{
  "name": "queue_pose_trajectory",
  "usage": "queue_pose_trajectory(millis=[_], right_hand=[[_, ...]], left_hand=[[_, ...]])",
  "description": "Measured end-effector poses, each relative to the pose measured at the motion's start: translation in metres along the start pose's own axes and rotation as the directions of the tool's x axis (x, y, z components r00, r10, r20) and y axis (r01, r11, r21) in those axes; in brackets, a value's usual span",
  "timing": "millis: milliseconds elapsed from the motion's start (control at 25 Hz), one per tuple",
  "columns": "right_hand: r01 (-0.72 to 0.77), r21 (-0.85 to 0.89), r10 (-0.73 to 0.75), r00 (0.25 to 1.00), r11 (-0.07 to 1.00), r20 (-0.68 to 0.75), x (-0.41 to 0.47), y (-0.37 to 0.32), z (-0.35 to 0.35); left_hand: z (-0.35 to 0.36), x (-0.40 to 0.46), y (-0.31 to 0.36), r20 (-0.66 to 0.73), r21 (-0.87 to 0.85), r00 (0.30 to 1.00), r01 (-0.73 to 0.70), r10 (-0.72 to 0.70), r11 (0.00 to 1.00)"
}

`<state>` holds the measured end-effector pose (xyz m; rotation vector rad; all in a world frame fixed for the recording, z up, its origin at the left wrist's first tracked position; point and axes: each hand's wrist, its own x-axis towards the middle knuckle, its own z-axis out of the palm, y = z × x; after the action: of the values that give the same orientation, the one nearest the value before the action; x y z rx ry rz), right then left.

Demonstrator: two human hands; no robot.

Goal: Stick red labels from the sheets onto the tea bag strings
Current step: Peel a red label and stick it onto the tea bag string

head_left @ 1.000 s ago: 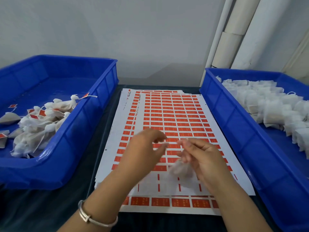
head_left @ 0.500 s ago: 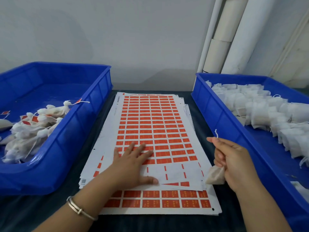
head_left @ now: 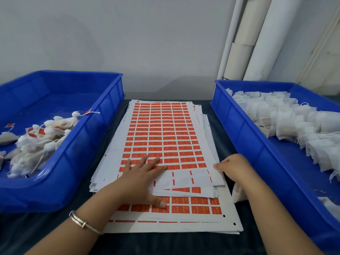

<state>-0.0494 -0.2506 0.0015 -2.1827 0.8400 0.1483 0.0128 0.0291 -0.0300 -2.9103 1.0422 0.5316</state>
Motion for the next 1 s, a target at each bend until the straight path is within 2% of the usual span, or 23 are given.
queue_pose_trajectory(millis=[120, 280, 560, 640, 720, 840, 920, 1000], right_hand=[[0.045, 0.017, -0.044, 0.998, 0.999, -0.051, 0.004, -0.005, 0.001], [0.011, 0.017, -0.011, 0.999, 1.0, 0.043, 0.005, -0.018, 0.002], [0.086, 0.145, -0.092, 0.995, 0.986, 0.042, 0.007, -0.021, -0.006], [0.054, 0.281, -0.085, 0.991, 0.958, 0.101, 0.009, -0.017, -0.007], [-0.004, 0.405, -0.094, 0.971, 0.914, 0.222, 0.009, -0.013, -0.01], [-0.012, 0.484, -0.172, 0.926, 0.875, 0.335, 0.009, -0.011, -0.011], [0.056, 0.505, -0.243, 0.918, 0.862, 0.312, 0.006, -0.015, -0.006], [0.141, 0.501, -0.308, 0.913, 0.854, 0.268, 0.001, -0.019, -0.002]], left_hand=[[-0.005, 0.009, -0.006, -0.001, -0.003, 1.0, -0.002, 0.002, 1.0], [-0.009, 0.014, -0.009, -0.02, -0.037, 1.0, 0.007, -0.007, 0.999], [-0.014, 0.019, -0.003, -0.011, -0.083, 0.998, 0.057, -0.058, 0.995], [-0.012, 0.017, 0.0, -0.027, -0.086, 0.997, 0.068, -0.071, 0.994], [-0.01, 0.013, 0.003, -0.047, -0.094, 0.995, 0.08, -0.085, 0.992], [-0.02, 0.007, 0.01, -0.042, -0.143, 0.993, 0.105, -0.112, 0.984], [-0.033, 0.007, 0.026, -0.132, -0.3, 0.983, 0.085, -0.13, 0.95], [-0.044, 0.013, 0.051, -0.335, -0.481, 0.928, -0.021, -0.161, 0.876]])
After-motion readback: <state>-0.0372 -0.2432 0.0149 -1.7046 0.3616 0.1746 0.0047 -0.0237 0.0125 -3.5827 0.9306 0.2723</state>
